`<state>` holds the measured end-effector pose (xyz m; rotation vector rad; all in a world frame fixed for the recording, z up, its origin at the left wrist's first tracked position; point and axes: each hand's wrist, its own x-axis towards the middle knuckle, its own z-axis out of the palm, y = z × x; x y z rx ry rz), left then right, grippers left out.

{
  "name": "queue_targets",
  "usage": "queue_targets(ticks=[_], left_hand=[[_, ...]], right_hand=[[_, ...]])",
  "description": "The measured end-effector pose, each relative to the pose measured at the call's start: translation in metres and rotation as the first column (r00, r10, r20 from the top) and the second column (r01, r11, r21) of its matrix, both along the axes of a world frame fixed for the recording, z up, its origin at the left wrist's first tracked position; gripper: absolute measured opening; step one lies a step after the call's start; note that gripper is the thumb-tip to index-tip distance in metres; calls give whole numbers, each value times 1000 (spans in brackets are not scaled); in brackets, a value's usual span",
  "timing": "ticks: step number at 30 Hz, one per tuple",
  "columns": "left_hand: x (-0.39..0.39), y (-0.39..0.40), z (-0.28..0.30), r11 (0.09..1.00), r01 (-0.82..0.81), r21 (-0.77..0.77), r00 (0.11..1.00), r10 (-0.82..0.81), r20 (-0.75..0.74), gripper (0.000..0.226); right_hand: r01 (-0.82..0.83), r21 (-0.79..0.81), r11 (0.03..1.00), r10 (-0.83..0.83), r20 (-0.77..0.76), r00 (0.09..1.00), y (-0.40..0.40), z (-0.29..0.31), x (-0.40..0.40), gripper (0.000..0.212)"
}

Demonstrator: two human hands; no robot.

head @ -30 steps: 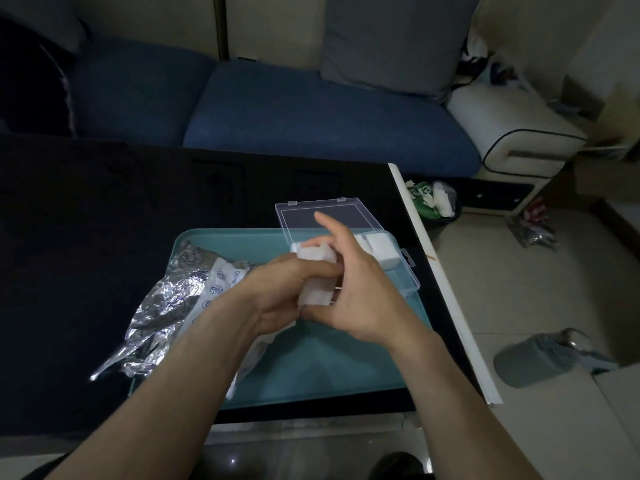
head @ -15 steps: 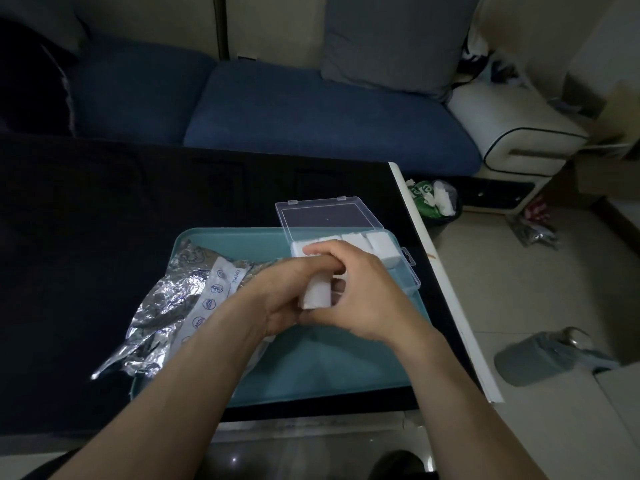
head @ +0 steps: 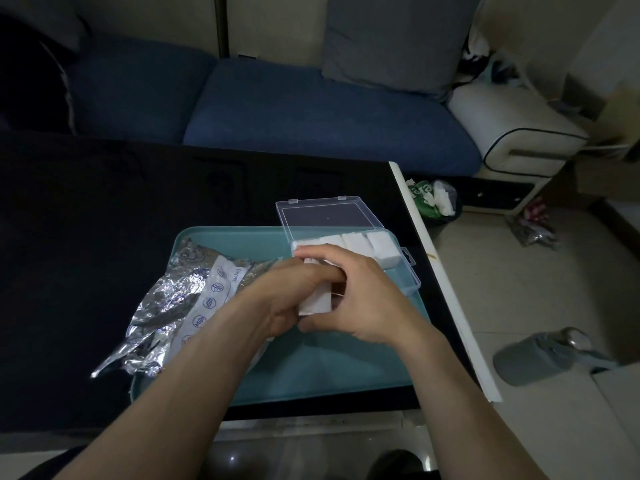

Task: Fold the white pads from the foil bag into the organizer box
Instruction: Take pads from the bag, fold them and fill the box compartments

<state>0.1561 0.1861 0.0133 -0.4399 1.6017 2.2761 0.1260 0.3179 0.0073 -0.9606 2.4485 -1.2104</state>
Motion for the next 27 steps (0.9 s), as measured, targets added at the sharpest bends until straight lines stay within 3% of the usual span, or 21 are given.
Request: queue_targets(ticks=[5, 9, 13, 18, 23, 27], left_hand=[[-1, 2, 0, 998, -70, 3, 997, 70, 28, 14], [0, -1, 0, 1000, -7, 5, 999, 6, 38, 29], [1, -3, 2, 999, 11, 37, 998, -13, 60, 24], [1, -3, 4, 990, -8, 140, 1000, 5, 24, 20], [2, -3, 3, 991, -18, 131, 1000, 15, 27, 22], [2, -3, 1, 992, 11, 127, 999, -17, 43, 22]], right_hand=[[-10, -66, 998, 15, 82, 997, -1, 0, 2, 114], [28, -73, 997, -26, 27, 999, -1, -1, 1, 95], [25, -28, 999, -24, 23, 999, 2, 0, 0, 109], [46, -19, 999, -45, 12, 999, 3, -6, -4, 81], [-23, -15, 1000, 23, 2, 1000, 2, -3, -2, 94], [79, 3, 997, -79, -12, 997, 2, -8, -5, 87]])
